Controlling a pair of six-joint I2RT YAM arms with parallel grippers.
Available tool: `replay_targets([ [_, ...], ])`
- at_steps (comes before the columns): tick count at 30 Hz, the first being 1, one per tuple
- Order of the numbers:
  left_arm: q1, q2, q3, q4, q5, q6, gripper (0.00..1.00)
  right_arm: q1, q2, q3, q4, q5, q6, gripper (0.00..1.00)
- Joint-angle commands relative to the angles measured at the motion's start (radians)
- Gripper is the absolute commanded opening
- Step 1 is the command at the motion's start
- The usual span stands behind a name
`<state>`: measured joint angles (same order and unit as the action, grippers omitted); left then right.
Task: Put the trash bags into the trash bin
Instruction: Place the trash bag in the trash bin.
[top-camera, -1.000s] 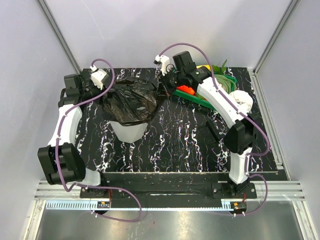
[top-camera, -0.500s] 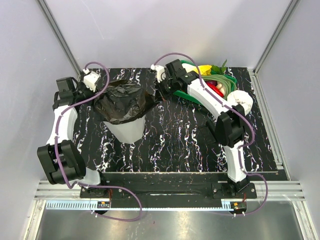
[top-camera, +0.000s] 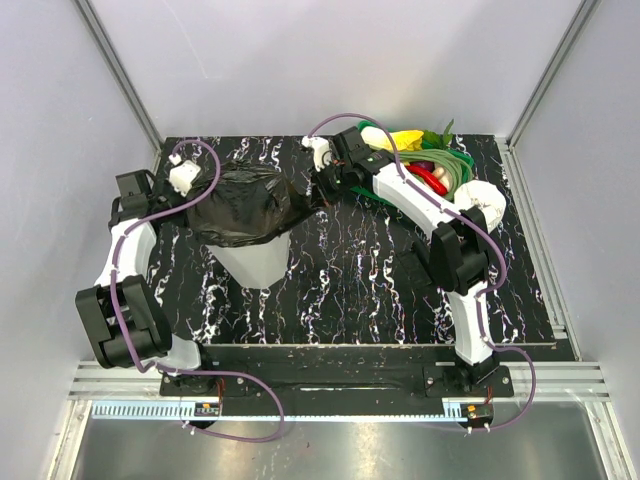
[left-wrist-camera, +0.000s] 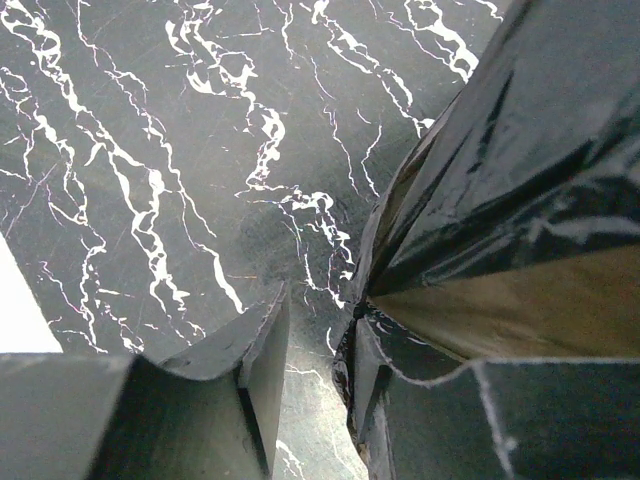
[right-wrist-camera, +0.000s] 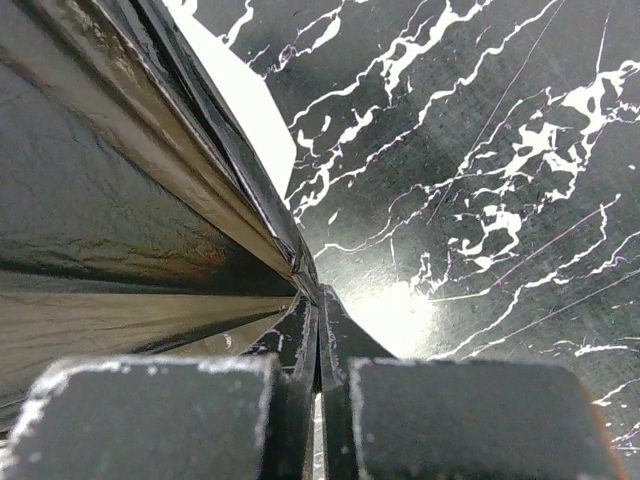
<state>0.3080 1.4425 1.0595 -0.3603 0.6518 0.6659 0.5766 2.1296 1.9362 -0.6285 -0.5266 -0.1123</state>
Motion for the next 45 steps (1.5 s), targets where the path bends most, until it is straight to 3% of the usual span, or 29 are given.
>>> replay_targets([
  [1, 0.013, -0.014, -0.023, 0.053, 0.034, 0.047, 0.34, 0.012, -0.017, -0.026, 0.053, 0.057, -0.03, 0.0],
  [13, 0.025, -0.068, 0.003, 0.055, 0.06, 0.02, 0.56, 0.019, -0.06, -0.019, 0.043, 0.07, -0.059, 0.01],
  [16, 0.032, -0.076, 0.033, 0.018, 0.078, 0.011, 0.64, 0.02, -0.069, 0.007, 0.013, 0.062, -0.064, 0.11],
  [17, 0.037, -0.082, 0.045, 0.009, 0.086, 0.002, 0.64, 0.02, -0.08, 0.01, 0.012, 0.06, -0.066, 0.23],
  [18, 0.042, -0.091, 0.054, 0.001, 0.094, -0.005, 0.65, 0.022, -0.089, 0.01, 0.009, 0.056, -0.07, 0.27],
  [22, 0.043, -0.122, 0.097, -0.009, 0.08, -0.057, 0.69, 0.025, -0.109, 0.061, -0.023, 0.057, -0.078, 0.37],
  [26, 0.045, -0.129, 0.135, -0.009, 0.054, -0.091, 0.82, 0.026, -0.092, 0.162, -0.079, 0.051, -0.078, 0.56],
  [28, 0.045, -0.129, 0.142, 0.004, 0.042, -0.114, 0.98, 0.026, -0.082, 0.202, -0.106, 0.047, -0.078, 0.62],
  [38, 0.049, -0.137, 0.191, 0.043, -0.056, -0.224, 0.99, 0.026, -0.045, 0.449, -0.278, 0.046, -0.122, 0.64],
  [42, 0.049, -0.134, 0.186, 0.021, -0.058, -0.226, 0.99, 0.026, -0.079, 0.477, -0.368, 0.039, -0.206, 0.65],
  [45, 0.049, -0.145, 0.157, 0.003, -0.038, -0.218, 0.99, 0.028, -0.1, 0.501, -0.485, -0.05, -0.295, 0.65],
])
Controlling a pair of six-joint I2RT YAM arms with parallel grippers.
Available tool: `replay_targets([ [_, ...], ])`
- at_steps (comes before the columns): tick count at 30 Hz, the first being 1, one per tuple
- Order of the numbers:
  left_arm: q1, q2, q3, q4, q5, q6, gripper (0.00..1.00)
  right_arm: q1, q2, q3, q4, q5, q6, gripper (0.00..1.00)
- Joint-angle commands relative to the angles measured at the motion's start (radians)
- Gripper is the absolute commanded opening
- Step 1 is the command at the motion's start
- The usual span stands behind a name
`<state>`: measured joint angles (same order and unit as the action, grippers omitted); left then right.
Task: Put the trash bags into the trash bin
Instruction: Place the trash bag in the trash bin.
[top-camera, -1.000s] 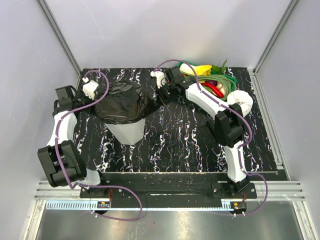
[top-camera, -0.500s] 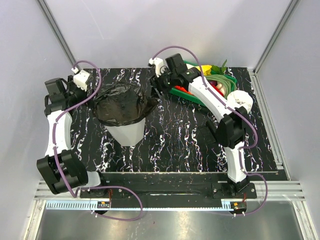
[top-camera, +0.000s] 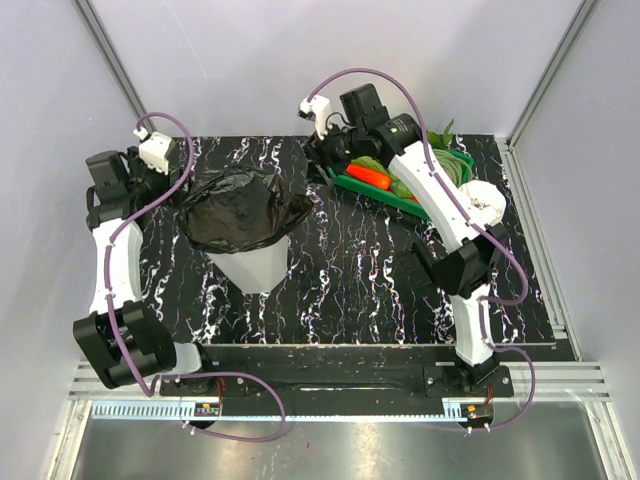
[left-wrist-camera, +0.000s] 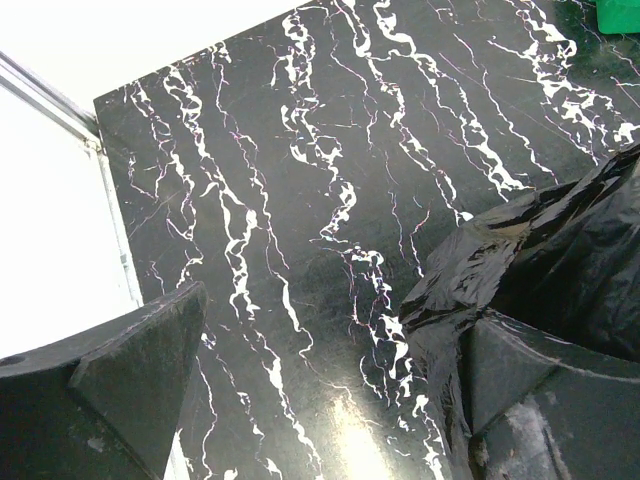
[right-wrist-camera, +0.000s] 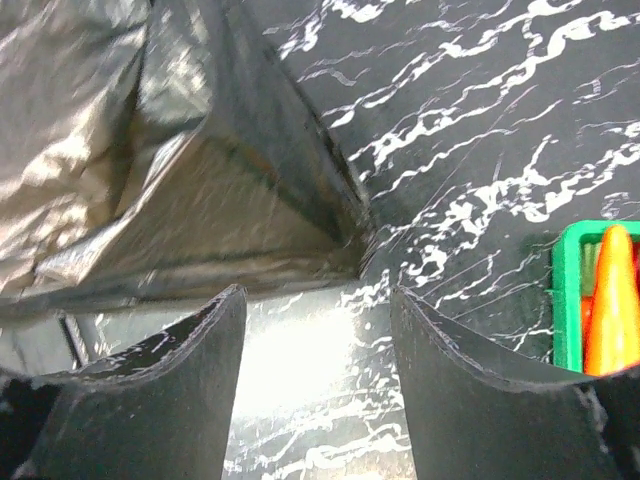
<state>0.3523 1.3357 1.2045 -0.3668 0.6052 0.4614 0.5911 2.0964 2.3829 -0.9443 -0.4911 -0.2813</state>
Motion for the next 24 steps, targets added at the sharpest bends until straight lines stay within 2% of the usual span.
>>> replay_targets([
  [1, 0.005, -0.046, -0.003, 0.009, 0.014, -0.01, 0.99, 0.016, -0.076, 0.053, -0.216, -0.121, -0.175, 0.65],
  [3, 0.005, -0.062, -0.035, 0.006, 0.027, -0.007, 0.99, 0.03, -0.104, 0.02, -0.292, -0.162, -0.229, 0.63],
  [7, 0.004, -0.09, -0.08, -0.007, 0.042, -0.006, 0.99, 0.053, -0.226, -0.17, -0.323, -0.248, -0.309, 0.61],
  [12, -0.003, -0.141, -0.144, -0.034, 0.05, 0.02, 0.99, 0.139, -0.383, -0.476, -0.174, -0.236, -0.317, 0.61],
  [14, -0.006, -0.155, -0.177, -0.034, 0.042, 0.037, 0.99, 0.185, -0.406, -0.549, -0.127, -0.219, -0.303, 0.61],
  [19, -0.004, -0.164, -0.226, -0.024, 0.016, 0.072, 0.99, 0.308, -0.388, -0.654, 0.031, -0.098, -0.208, 0.58],
  [24, -0.004, -0.161, -0.235, -0.014, -0.004, 0.08, 0.99, 0.369, -0.387, -0.59, 0.042, 0.109, -0.245, 0.63],
])
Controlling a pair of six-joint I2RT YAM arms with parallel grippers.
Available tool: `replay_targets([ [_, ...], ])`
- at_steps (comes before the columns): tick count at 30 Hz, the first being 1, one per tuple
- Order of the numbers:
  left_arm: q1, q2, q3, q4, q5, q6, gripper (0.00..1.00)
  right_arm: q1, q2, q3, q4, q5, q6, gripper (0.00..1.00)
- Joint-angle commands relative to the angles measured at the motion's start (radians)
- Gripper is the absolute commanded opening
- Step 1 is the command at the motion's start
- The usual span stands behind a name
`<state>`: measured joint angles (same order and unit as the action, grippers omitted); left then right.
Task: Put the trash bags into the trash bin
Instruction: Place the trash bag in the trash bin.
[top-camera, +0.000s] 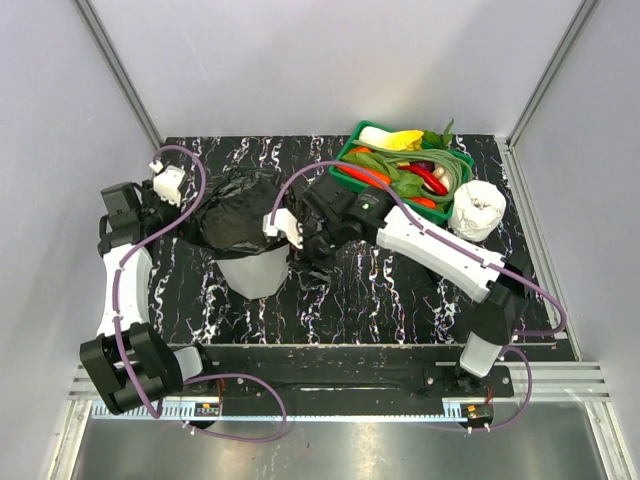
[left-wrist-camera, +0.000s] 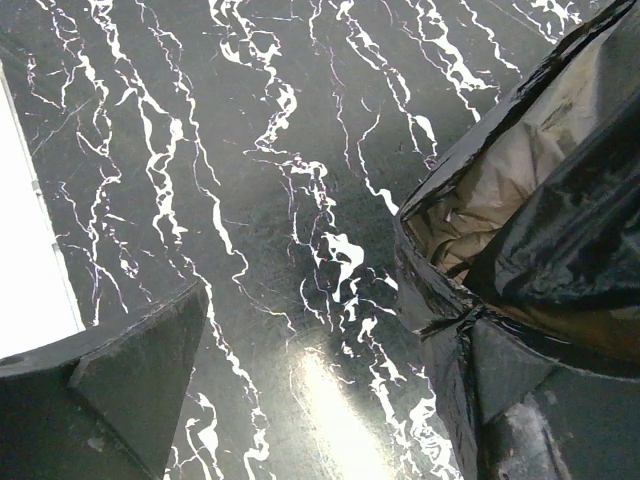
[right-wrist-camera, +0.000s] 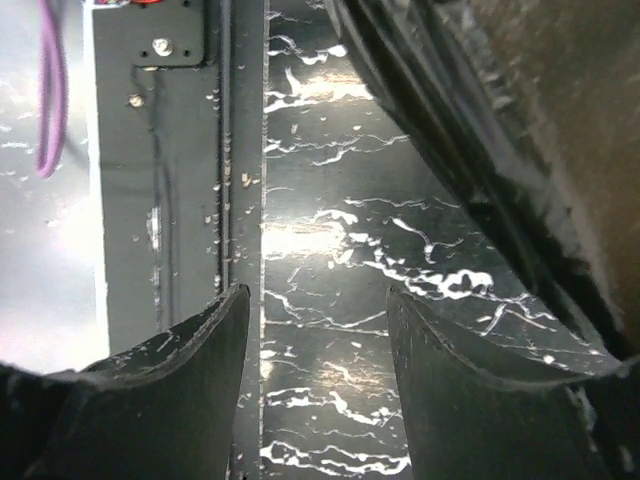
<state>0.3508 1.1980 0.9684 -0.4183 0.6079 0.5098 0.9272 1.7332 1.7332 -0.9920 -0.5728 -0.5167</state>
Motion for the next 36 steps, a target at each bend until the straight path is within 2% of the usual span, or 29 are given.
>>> replay_targets([
  [1, -0.003, -0.023, 0.001, 0.036, -0.011, 0.035, 0.99, 0.038, -0.029, 0.087, 0.069, 0.215, -0.019, 0.64],
  [8, -0.003, -0.018, -0.002, 0.029, -0.017, 0.05, 0.99, 0.081, -0.037, 0.273, -0.053, 0.338, -0.098, 0.64],
  [14, -0.001, -0.031, 0.004, 0.01, -0.014, 0.048, 0.99, 0.13, -0.017, 0.338, -0.05, 0.409, -0.149, 0.65],
  [21, -0.003, -0.029, 0.026, -0.007, -0.011, 0.058, 0.99, 0.144, 0.042, 0.428, -0.056, 0.416, -0.181, 0.66],
  [36, -0.003, -0.018, 0.047, -0.011, 0.0, 0.056, 0.99, 0.145, 0.239, 0.71, -0.157, 0.14, -0.086, 0.63],
])
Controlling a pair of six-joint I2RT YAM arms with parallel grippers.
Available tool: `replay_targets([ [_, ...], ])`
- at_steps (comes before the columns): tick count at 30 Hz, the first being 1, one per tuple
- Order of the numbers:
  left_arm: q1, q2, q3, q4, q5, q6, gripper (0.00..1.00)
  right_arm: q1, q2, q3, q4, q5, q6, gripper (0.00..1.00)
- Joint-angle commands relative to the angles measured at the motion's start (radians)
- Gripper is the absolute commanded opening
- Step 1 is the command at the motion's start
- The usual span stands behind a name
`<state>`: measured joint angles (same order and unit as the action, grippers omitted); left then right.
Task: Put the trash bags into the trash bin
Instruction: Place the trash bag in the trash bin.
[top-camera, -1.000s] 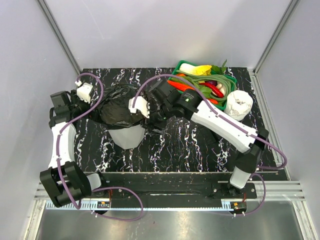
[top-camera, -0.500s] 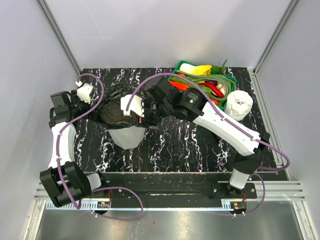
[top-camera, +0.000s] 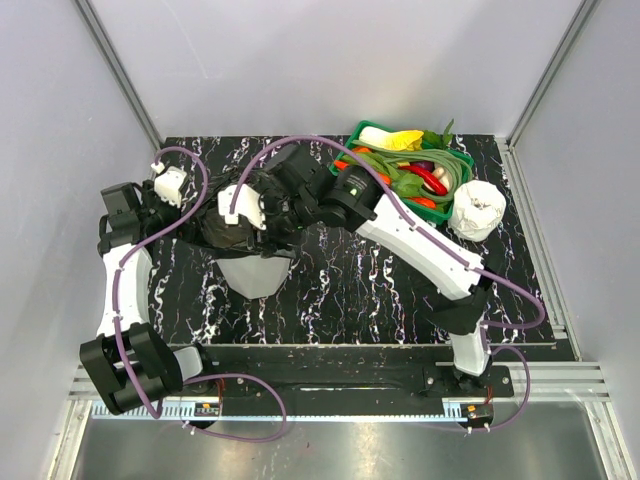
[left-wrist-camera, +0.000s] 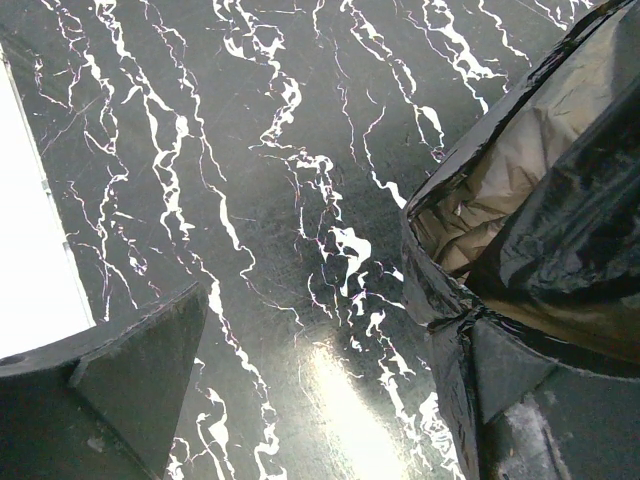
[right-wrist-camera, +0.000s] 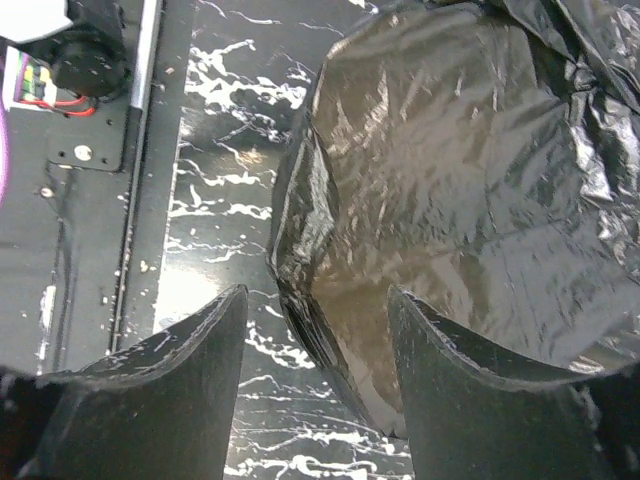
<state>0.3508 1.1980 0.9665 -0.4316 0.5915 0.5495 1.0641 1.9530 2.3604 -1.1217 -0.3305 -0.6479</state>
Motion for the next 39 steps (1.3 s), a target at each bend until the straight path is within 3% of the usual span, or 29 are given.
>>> replay_targets([
  [1, -0.003, -0.018, 0.051, 0.001, 0.016, 0.018, 0.99, 0.008, 0.029, 0.094, -0.026, -0.114, 0.051, 0.62],
  [18, -0.003, -0.023, 0.055, -0.002, 0.027, 0.035, 0.99, 0.008, 0.112, 0.151, -0.012, -0.148, 0.096, 0.52],
  [28, -0.003, -0.028, 0.057, -0.004, 0.03, 0.026, 0.99, 0.016, 0.09, 0.151, 0.003, -0.105, 0.097, 0.17],
  [34, -0.003, -0.025, 0.075, -0.016, 0.036, 0.021, 0.99, 0.016, 0.066, 0.096, -0.007, -0.097, 0.086, 0.31],
  [39, -0.003, -0.021, 0.09, -0.018, 0.031, 0.003, 0.99, 0.017, 0.044, 0.042, -0.003, -0.094, 0.087, 0.19],
])
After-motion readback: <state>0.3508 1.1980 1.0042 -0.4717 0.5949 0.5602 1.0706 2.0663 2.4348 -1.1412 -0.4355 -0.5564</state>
